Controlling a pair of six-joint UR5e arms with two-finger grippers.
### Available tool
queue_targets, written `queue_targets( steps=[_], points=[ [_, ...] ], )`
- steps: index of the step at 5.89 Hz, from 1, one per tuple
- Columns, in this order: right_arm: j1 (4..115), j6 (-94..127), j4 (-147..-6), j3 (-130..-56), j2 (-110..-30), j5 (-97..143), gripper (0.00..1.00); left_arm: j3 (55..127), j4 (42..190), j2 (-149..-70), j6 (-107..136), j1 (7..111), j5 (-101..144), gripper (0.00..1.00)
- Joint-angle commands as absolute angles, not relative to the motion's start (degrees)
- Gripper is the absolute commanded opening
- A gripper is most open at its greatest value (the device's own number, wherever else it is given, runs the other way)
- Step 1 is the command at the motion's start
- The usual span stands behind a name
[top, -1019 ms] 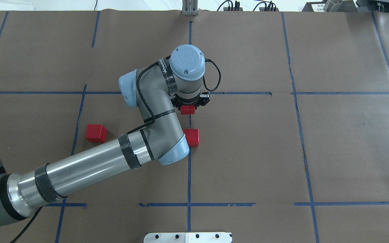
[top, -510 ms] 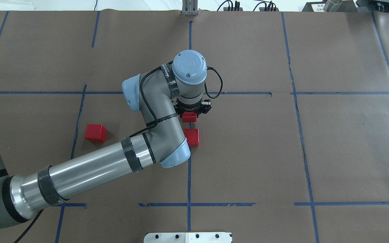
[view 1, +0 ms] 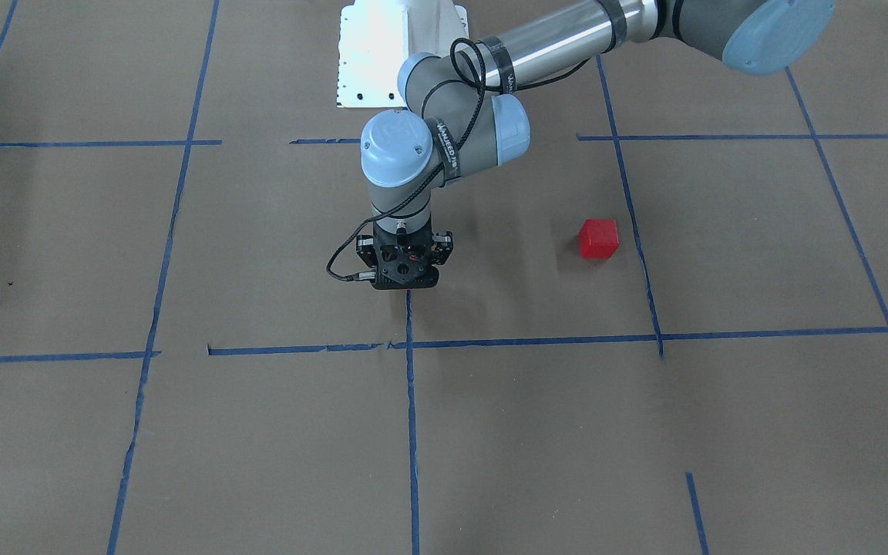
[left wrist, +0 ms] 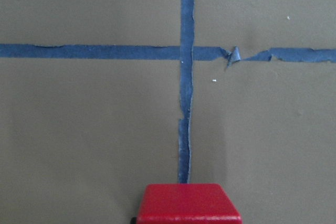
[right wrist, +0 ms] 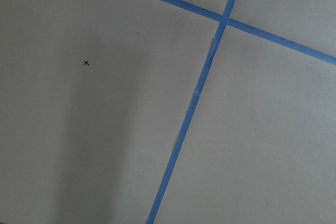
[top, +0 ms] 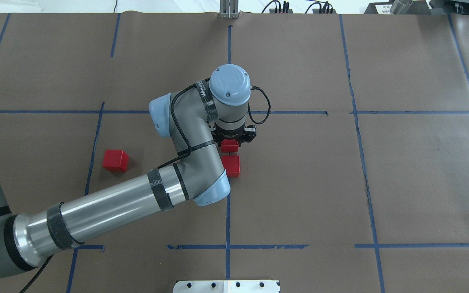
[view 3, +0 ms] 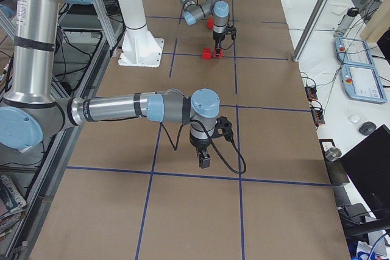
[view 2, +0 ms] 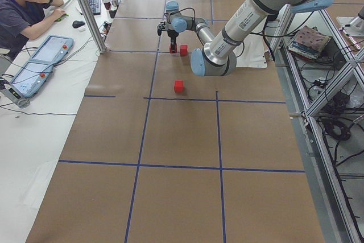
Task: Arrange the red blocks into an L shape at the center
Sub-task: 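Lower the cube beside the center cube, farther from the robot, and release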
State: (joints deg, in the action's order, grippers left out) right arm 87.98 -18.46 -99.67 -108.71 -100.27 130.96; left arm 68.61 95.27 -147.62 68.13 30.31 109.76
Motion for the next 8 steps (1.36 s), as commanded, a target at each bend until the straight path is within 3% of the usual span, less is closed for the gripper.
queue_targets(
  steps=[1, 8],
  points=[
    [88.0, -18.5, -99.7, -108.7, -100.3, 131.0, 1.0, 68.6, 95.3, -147.5, 67.9, 29.7, 109.7, 0.15],
    [88.0, -18.5, -99.7, -108.6, -100.3, 130.9, 1.0, 67.8, 97.6, -147.1, 67.6, 29.2, 109.7, 0.2]
  ],
)
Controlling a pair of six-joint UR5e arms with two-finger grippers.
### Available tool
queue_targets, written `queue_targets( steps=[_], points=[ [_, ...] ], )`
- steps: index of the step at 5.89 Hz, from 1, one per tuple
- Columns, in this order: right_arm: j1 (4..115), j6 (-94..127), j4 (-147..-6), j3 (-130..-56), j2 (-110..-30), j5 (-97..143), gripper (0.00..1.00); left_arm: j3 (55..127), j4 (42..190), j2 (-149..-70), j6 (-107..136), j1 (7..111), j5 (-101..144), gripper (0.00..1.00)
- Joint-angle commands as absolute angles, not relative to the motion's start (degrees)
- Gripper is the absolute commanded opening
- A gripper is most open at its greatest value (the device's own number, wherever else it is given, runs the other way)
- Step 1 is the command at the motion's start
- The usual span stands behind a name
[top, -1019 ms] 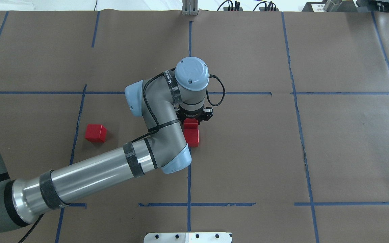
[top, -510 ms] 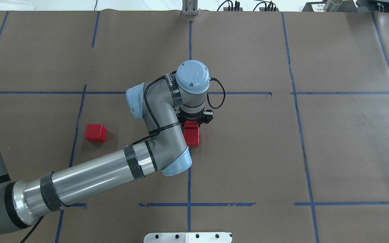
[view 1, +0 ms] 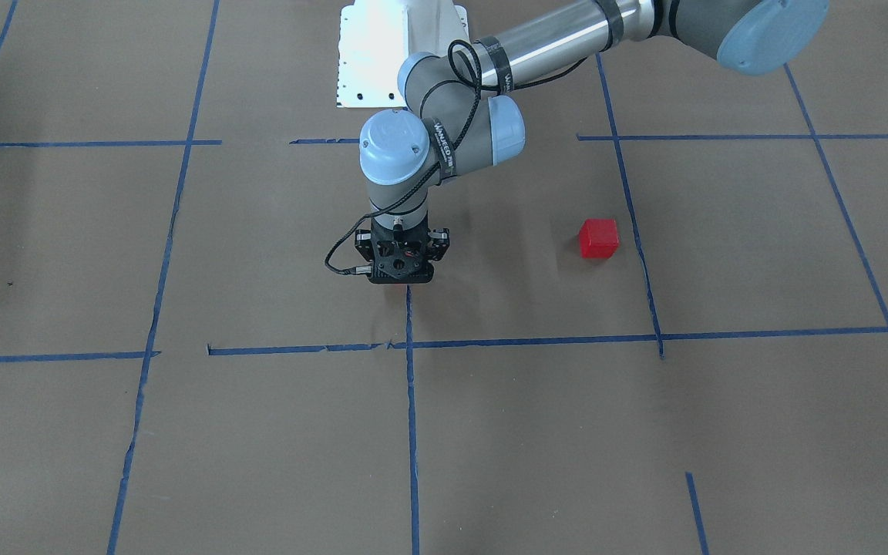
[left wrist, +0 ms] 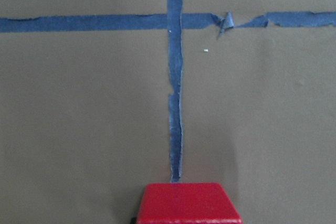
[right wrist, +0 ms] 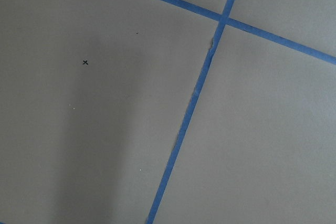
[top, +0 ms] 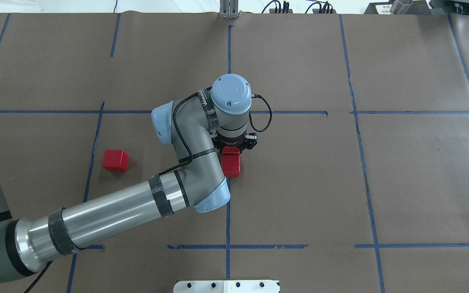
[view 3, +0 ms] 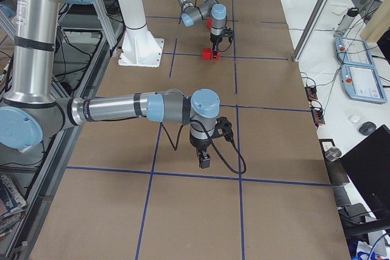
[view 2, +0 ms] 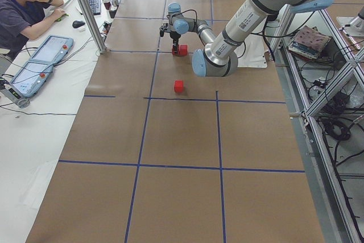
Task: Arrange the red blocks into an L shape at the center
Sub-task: 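Lower the cube beside the center cube, farther from the robot, and release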
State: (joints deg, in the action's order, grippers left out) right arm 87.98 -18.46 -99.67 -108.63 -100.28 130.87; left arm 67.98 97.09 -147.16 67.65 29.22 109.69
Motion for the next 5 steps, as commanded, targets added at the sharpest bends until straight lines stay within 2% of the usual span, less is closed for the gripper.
queue_targets(
  steps=[1, 3, 4, 5],
  points=[
    [88.0, -18.5, -99.7, -108.6, -100.2, 130.9, 1.0, 67.8, 97.6, -147.1, 67.6, 29.2, 109.7, 0.22],
    [88.0, -18.4, -99.7, -108.6, -100.2, 130.9, 1.0, 67.8, 97.6, -147.1, 67.6, 29.2, 109.7, 0.23],
    [88.0, -18.4, -99.7, -108.6, -100.3, 130.9, 1.0, 67.8, 97.6, -147.1, 67.5, 29.2, 109.7, 0.39],
    [88.0, -18.4, -99.7, -108.6, -100.3, 130.9, 1.0, 67.9, 97.5, -147.1, 67.6, 29.2, 109.7, 0.63]
  ],
)
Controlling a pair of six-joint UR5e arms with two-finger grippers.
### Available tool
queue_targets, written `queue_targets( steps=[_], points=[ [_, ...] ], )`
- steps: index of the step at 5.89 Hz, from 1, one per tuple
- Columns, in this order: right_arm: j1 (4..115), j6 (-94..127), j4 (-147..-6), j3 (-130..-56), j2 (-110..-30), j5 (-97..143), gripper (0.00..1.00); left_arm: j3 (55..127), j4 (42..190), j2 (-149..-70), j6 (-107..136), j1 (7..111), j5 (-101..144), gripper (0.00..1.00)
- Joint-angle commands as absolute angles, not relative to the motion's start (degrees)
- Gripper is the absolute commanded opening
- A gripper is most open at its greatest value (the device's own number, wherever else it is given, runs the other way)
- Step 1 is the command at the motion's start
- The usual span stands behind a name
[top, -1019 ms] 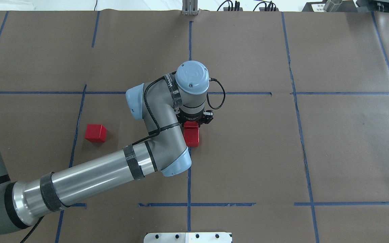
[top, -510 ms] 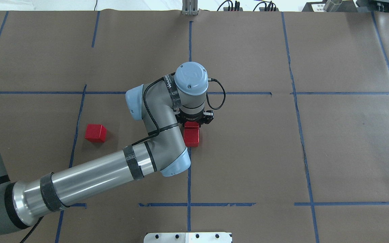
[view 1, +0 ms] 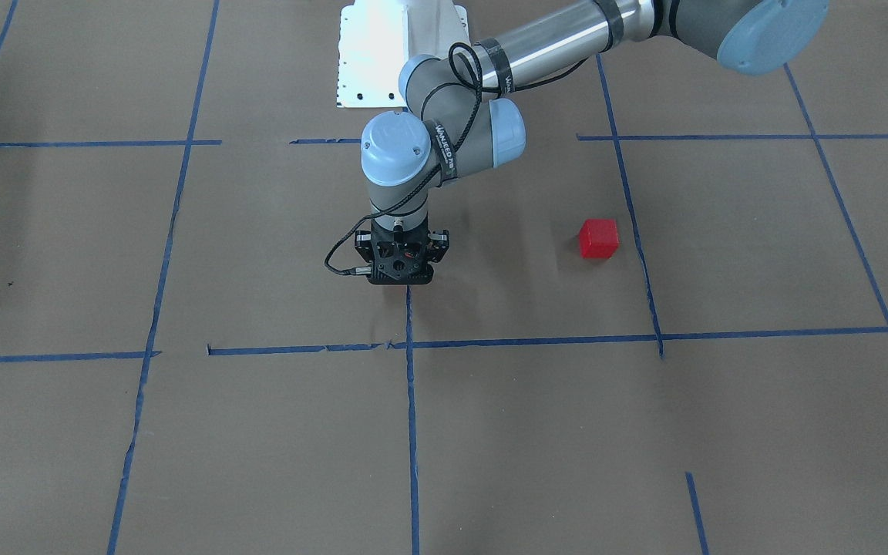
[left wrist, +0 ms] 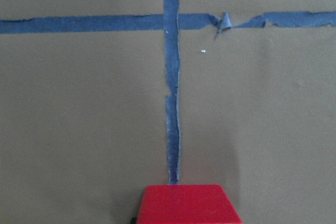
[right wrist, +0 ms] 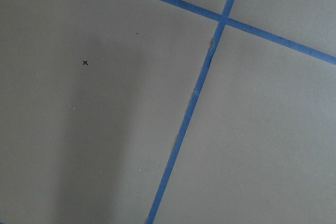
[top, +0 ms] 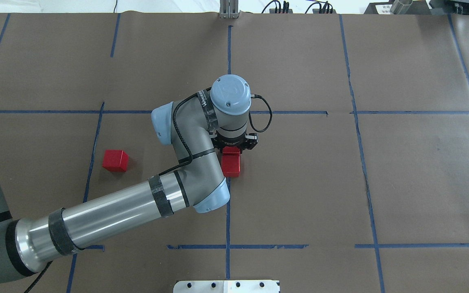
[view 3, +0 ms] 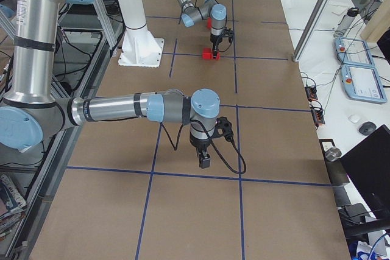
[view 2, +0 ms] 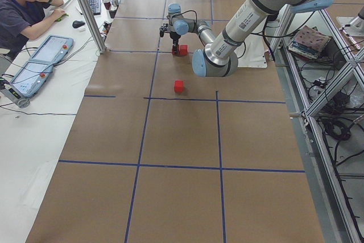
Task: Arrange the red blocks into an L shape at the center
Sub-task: 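Lower the cube beside the center cube, farther from the robot, and release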
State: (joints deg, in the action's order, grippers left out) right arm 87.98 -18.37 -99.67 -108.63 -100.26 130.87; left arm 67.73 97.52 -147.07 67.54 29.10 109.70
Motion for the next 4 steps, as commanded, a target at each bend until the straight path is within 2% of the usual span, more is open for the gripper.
queue_targets(
  steps=[1, 2, 4],
  points=[
    [88.0, -18.4, -99.7, -108.6, -100.3, 130.9, 1.0, 67.9, 97.4, -147.1, 68.0, 29.2, 109.6, 0.82],
    [88.0, -18.3, -99.7, -108.7, -100.3, 131.0, 1.0, 68.1, 97.1, -147.0, 68.0, 29.4, 109.7, 1.0],
    [88.0, -18.3, -99.7, -108.7, -100.2, 131.0, 1.0, 70.7, 96.5, -147.0, 67.9, 32.1, 114.0, 1.0]
  ],
)
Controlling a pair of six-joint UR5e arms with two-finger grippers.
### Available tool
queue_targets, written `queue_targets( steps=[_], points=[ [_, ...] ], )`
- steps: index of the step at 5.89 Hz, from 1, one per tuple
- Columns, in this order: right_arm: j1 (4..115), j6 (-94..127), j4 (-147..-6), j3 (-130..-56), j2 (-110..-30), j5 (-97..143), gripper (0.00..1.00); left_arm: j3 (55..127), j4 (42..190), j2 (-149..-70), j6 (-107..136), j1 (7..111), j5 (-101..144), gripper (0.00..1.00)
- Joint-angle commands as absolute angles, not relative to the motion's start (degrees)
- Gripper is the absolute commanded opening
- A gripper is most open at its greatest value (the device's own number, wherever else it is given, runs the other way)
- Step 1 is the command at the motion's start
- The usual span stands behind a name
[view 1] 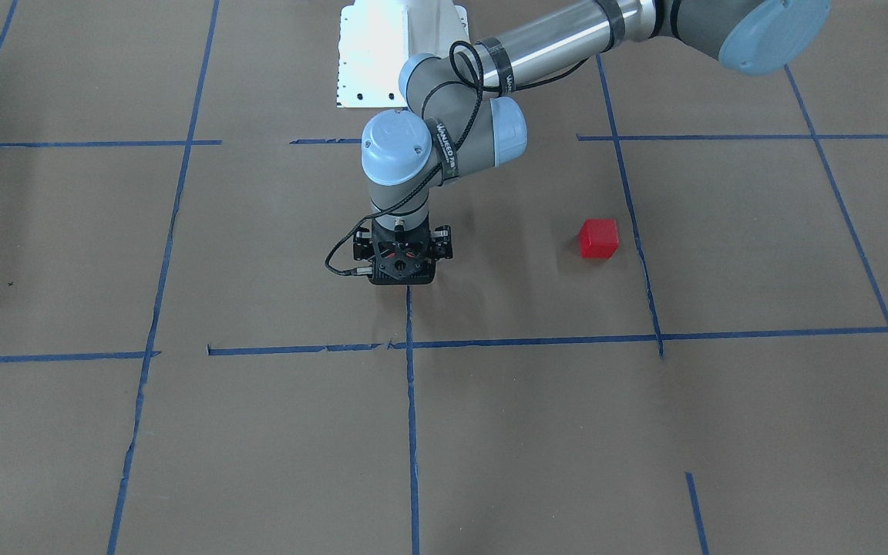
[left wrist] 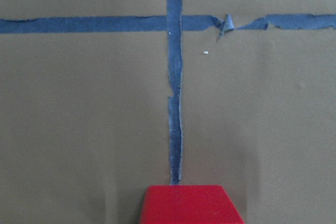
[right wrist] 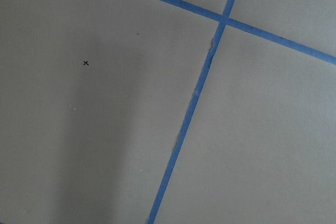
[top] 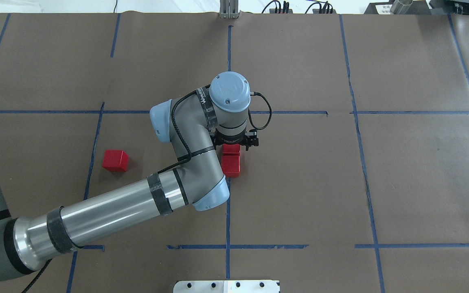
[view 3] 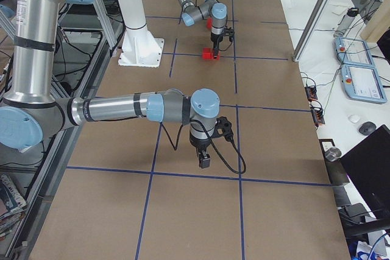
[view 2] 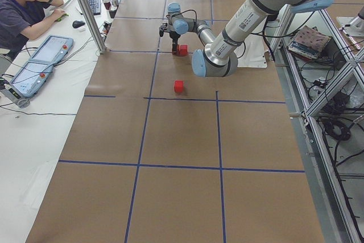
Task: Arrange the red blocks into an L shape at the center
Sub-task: 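Raise the left gripper and move it over the last red cube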
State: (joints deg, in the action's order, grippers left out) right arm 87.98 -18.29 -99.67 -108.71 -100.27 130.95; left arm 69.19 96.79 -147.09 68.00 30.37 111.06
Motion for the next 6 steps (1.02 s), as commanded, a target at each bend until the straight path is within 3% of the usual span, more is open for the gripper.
queue_targets(
  steps=[1, 2, 4, 6],
  points=[
    [88.0, -18.3, -99.7, -108.7, -100.3, 131.0, 1.0, 73.7, 94.8, -146.3, 67.4, 35.1, 118.0, 1.0],
    [88.0, -18.3, -99.7, -108.7, -100.3, 131.0, 1.0, 79.3, 92.1, -142.5, 67.2, 37.2, 118.2, 1.0],
    [88.0, -18.2, -99.7, -108.7, -100.3, 131.0, 1.0, 93.2, 91.9, -127.9, 62.0, 39.9, 118.5, 1.0],
    [88.0, -18.2, -99.7, -108.8, -100.3, 131.1, 1.0, 100.1, 92.6, -117.1, 60.7, 42.0, 118.5, 1.0]
  ],
)
